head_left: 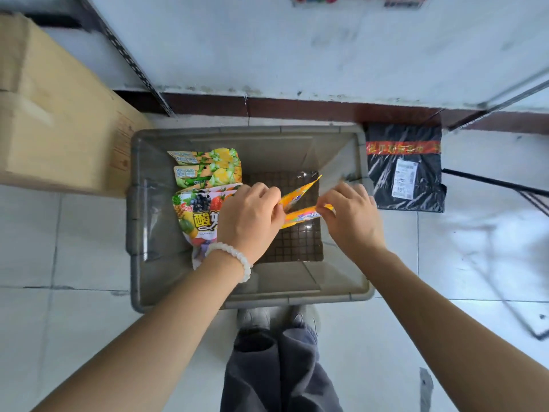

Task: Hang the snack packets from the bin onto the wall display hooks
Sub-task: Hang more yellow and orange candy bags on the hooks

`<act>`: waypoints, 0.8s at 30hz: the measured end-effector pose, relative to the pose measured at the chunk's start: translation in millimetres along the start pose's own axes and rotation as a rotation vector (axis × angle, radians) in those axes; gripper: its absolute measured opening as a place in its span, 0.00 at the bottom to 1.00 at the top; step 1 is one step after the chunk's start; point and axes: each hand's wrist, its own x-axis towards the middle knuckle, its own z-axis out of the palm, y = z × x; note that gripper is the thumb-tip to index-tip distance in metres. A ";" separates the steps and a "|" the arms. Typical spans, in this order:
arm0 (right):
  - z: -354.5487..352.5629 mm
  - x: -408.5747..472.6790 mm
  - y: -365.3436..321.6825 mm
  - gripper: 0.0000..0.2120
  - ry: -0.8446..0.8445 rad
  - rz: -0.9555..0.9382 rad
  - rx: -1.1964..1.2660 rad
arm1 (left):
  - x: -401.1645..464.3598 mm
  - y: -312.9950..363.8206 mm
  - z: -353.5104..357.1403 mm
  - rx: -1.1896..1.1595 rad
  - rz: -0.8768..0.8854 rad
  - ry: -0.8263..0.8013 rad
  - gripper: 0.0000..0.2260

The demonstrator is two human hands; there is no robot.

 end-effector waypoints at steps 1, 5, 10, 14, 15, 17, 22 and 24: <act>-16.0 -4.1 -7.0 0.02 0.007 -0.014 -0.013 | -1.7 7.1 -17.0 -0.013 0.005 -0.006 0.07; -90.1 -12.5 -38.1 0.02 -0.021 0.004 0.043 | -5.7 36.4 -95.7 -0.048 0.021 -0.037 0.13; -179.7 -15.4 -73.1 0.02 0.008 0.041 0.200 | -3.8 63.9 -173.3 -0.139 -0.016 0.050 0.07; -249.2 -23.1 -92.8 0.03 0.079 0.066 0.298 | 9.0 97.7 -232.6 -0.222 0.005 0.095 0.04; -266.7 -26.4 -96.2 0.04 0.101 0.070 0.310 | 13.0 108.9 -247.8 -0.223 0.021 0.099 0.06; -301.0 -33.9 -100.8 0.05 0.134 0.078 0.314 | 19.1 133.5 -276.6 -0.189 0.065 0.115 0.08; -394.7 -58.5 -101.2 0.07 0.148 0.078 0.287 | 28.6 212.8 -347.1 -0.027 0.215 0.236 0.06; -434.5 -71.2 -94.9 0.06 0.179 0.053 0.281 | 29.5 250.4 -370.5 0.036 0.291 0.306 0.07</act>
